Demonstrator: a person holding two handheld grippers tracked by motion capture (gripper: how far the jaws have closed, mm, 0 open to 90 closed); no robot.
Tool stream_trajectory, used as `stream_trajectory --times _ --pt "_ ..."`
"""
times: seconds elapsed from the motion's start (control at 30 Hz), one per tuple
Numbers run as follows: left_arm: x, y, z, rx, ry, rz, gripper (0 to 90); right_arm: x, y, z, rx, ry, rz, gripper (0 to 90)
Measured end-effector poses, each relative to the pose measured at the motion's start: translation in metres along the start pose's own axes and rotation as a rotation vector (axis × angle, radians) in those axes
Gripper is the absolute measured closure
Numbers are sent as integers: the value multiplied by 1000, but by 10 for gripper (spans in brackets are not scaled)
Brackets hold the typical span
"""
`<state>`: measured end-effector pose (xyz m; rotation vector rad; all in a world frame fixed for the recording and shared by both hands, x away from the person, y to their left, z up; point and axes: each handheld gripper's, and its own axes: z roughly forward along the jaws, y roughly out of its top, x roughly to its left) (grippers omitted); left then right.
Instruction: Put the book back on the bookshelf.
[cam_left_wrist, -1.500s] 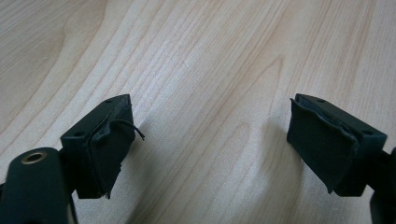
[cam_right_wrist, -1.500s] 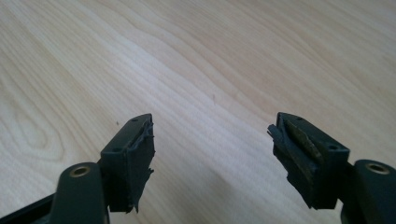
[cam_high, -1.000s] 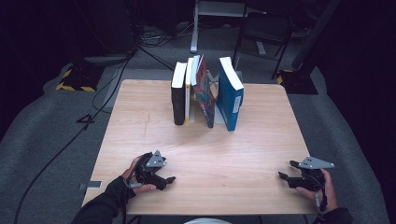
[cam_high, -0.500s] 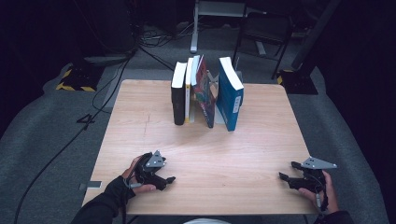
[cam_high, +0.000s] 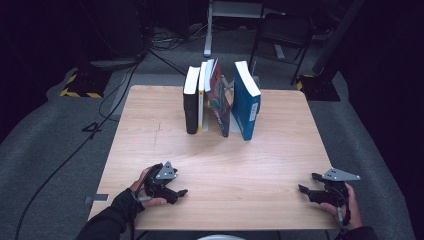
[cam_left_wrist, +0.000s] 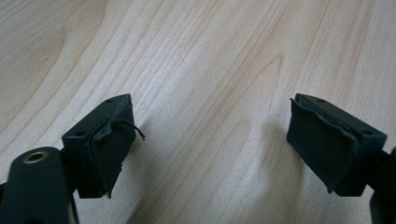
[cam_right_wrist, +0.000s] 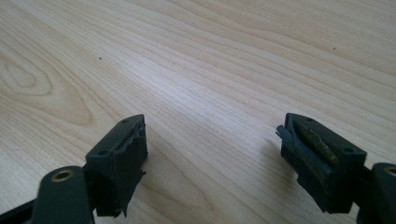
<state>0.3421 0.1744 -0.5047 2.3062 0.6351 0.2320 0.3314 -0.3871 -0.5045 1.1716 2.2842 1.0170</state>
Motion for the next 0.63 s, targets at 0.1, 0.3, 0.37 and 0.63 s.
stream_trajectory --times 0.1,0.3,0.37,0.63 --pt "0 0 0 -1 -3 0 154 0 0 0 0 0 0 220" --pt "1 0 0 1 -6 3 151 0 0 0 0 -1 0 220" --pt "1 0 0 1 -6 4 151 0 0 0 0 -1 0 219" --pt "1 0 1 1 -7 4 150 0 0 0 2 0 2 213"
